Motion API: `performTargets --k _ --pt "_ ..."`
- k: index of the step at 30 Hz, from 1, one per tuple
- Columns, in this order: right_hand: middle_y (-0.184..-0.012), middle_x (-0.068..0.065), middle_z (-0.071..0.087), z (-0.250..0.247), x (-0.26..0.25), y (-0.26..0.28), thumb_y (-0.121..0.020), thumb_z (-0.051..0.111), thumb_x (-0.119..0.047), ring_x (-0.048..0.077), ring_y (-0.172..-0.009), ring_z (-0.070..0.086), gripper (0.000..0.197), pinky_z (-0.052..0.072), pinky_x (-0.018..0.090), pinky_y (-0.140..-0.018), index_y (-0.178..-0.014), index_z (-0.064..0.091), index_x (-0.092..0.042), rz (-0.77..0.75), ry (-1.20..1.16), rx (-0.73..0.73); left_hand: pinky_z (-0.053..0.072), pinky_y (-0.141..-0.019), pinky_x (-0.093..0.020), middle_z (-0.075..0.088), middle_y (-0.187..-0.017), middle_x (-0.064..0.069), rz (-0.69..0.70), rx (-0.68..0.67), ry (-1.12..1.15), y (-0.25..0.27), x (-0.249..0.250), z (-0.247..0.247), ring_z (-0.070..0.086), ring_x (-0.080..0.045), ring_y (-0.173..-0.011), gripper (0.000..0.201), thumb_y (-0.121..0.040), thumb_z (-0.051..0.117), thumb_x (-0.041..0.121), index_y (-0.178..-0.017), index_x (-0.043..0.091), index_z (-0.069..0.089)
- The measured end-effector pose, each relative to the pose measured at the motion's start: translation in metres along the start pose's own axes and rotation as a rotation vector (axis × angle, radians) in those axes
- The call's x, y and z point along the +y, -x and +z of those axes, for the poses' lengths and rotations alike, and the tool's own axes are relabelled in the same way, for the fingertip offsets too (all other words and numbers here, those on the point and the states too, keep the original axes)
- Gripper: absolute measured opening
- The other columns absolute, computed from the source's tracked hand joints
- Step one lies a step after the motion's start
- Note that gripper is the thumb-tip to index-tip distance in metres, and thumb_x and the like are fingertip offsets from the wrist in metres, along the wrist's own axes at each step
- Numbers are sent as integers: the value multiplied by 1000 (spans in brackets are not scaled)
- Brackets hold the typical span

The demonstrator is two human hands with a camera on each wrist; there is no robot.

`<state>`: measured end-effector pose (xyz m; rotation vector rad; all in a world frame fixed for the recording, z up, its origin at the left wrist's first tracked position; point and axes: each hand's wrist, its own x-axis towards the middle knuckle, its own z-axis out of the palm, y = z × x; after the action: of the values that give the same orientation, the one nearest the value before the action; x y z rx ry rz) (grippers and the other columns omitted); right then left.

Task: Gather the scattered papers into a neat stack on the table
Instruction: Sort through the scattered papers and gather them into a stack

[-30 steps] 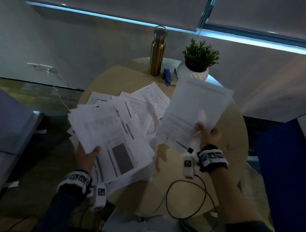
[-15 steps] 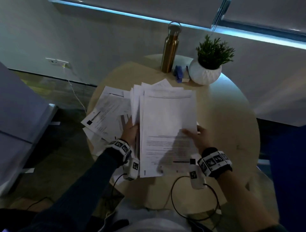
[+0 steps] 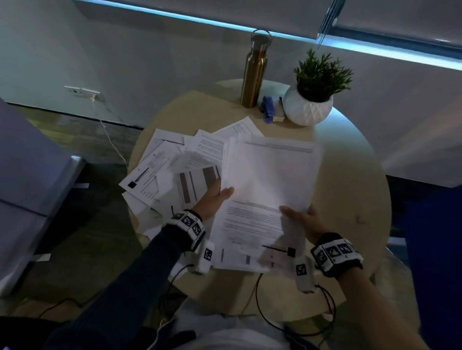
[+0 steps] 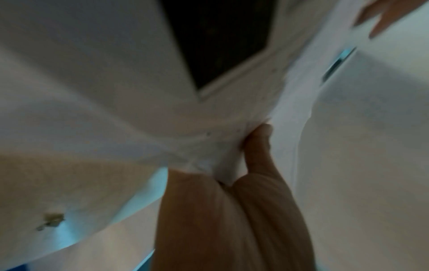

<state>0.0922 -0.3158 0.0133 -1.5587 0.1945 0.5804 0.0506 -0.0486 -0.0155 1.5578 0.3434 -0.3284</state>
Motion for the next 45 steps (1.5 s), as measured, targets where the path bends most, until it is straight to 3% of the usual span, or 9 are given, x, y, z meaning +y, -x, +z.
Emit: performTargets --k 6,12,18,21,23,27,30,36,45 --pt "-94 9 66 -38 10 13 -76 74 -8 28 -86 64 22 56 20 -51 -95 63 -5 -41 -108 432 29 -108 -50 23 -150 -16 -140 212 -1022 -40 -2 -68 25 -34 -137 93 -72 78 24 -143 7 21" --pt "-88 5 62 -67 15 26 -80 69 -4 22 -79 60 19 57 21 -51 -97 61 -6 -23 -141 538 16 -113 -55 8 -156 -13 -272 -7 -1286 -72 2 -109 9 -33 -144 128 -57 87 38 -148 13 1" --pt "-102 14 61 -76 22 31 -81 68 -7 24 -84 60 40 52 32 -68 -117 56 5 29 -110 566 29 -105 -54 34 -137 -16 -336 -86 -1422 -84 13 -110 25 -37 -134 89 -62 84 33 -135 13 37" --pt "-104 16 60 -75 20 30 -81 68 -7 26 -86 59 41 52 33 -71 -118 55 6 18 -102 585 34 -99 -53 58 -96 -14 -187 -82 -1335 -86 25 -107 53 -34 -104 13 -76 68 11 -87 11 61" --pt "-106 18 60 -75 19 28 -82 68 -7 26 -86 59 40 52 33 -72 -118 56 7 18 -101 586 29 -100 -53 55 -68 -2 -49 -24 -1285 -91 36 -102 54 -25 -76 24 -77 55 1 -63 19 45" --pt "-99 12 62 -73 14 23 -83 66 -6 19 -80 60 31 52 26 -60 -112 58 1 18 -109 568 25 -104 -51 56 -122 -6 261 299 -1428 -101 52 -83 49 -26 -114 55 -69 73 13 -118 24 49" --pt "-89 4 61 -70 12 22 -84 64 -6 18 -78 58 23 51 28 -63 -106 56 -5 16 -121 561 12 -108 -65 6 -158 -9 37 376 -1363 -97 35 -80 12 -32 -144 113 -61 82 36 -147 29 9" --pt "-88 2 61 -71 19 15 -83 66 -9 24 -87 58 22 50 41 -83 -104 58 -7 56 -125 568 13 -109 -67 -12 -157 -18 -627 432 -893 -84 -2 -93 -4 -35 -145 139 -57 74 63 -145 4 -17" --pt "-93 6 63 -62 14 12 -78 72 -13 25 -91 59 13 53 31 -67 -86 62 -17 41 -131 539 31 -108 -53 24 -151 -23 -508 355 -850 -94 -5 -125 28 -39 -138 116 -59 83 46 -144 5 15"
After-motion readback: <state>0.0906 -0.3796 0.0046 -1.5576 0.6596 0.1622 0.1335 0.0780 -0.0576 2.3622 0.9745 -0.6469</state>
